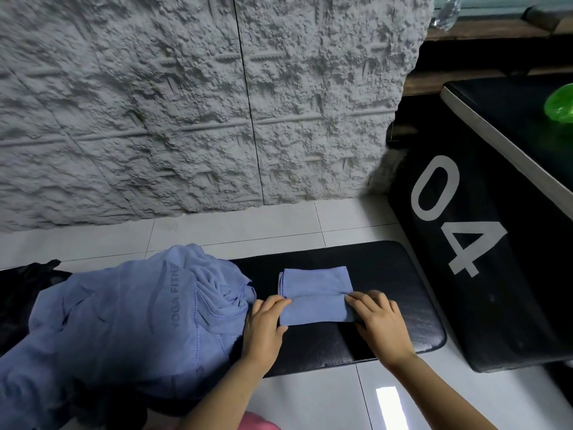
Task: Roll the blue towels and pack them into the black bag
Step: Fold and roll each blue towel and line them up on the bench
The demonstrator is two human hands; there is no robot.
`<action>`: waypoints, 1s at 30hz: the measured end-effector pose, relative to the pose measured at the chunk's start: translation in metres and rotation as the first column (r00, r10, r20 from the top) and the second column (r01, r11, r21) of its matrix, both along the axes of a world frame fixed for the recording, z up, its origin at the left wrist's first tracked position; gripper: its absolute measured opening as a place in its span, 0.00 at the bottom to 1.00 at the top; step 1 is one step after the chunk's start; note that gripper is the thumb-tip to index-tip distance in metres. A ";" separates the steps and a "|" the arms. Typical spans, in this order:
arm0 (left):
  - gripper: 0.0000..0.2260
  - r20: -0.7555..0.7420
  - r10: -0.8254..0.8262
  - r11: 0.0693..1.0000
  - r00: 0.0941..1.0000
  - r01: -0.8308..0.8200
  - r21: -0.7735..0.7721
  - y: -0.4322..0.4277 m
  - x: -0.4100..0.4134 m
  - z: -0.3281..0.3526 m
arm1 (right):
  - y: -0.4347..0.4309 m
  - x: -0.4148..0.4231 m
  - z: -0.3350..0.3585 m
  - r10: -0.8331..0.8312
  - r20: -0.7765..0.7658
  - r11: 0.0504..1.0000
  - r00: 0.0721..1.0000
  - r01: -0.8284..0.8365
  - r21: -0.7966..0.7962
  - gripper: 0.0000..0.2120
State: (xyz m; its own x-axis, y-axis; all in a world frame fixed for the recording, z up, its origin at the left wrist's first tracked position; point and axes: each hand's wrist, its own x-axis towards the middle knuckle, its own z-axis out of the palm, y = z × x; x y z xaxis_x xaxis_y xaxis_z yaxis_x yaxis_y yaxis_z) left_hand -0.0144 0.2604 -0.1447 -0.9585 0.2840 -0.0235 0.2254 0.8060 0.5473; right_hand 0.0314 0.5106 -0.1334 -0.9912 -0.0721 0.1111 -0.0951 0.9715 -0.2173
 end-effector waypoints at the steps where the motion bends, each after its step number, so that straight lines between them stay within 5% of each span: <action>1: 0.25 0.028 0.015 1.000 1.000 -0.015 0.016 0.001 -0.001 0.002 | -0.001 -0.001 -0.001 -0.037 0.032 0.998 0.999 0.038 -0.040 0.26; 5: 0.23 0.196 0.118 0.987 0.974 -0.137 0.087 0.004 -0.008 0.006 | 0.000 -0.005 0.000 -0.223 0.244 0.875 0.944 0.304 -0.376 0.24; 16: 0.12 0.515 0.127 0.983 0.848 -0.179 0.051 0.014 -0.017 0.009 | 0.007 -0.021 0.011 -0.293 0.448 0.717 0.845 0.504 -0.481 0.23; 21: 0.07 0.737 0.180 0.907 0.652 -0.400 0.131 0.033 -0.011 0.025 | -0.021 -0.033 0.025 -0.514 0.439 0.394 0.736 0.658 -0.642 0.34; 23: 0.06 0.832 0.155 0.848 0.533 -0.503 0.165 0.042 -0.004 0.028 | -0.045 -0.032 0.021 -0.479 0.466 0.358 0.744 0.651 -0.670 0.37; 25: 0.05 0.884 0.098 0.822 0.456 -0.538 0.186 0.051 0.001 0.029 | -0.070 -0.028 0.017 -0.402 0.467 0.389 0.787 0.609 -0.691 0.38; 27: 0.03 0.900 0.054 0.838 0.432 -0.509 0.194 0.055 0.005 0.031 | -0.088 -0.028 0.013 -0.365 0.439 0.537 0.821 0.570 -0.622 0.37; 30: 0.09 0.795 0.135 0.883 0.592 -0.436 0.175 0.049 0.001 0.024 | -0.100 -0.033 0.013 -0.337 0.414 0.773 0.845 0.500 -0.391 0.36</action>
State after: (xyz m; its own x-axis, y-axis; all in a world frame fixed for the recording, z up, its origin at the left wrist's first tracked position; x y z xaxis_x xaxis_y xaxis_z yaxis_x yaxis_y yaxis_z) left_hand -0.0136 0.3097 -0.1209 -0.6753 0.1321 -0.7256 -0.5890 0.4956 0.6383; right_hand -0.0017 0.4107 -0.1208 -0.8950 0.3382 -0.2909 0.4460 0.6658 -0.5981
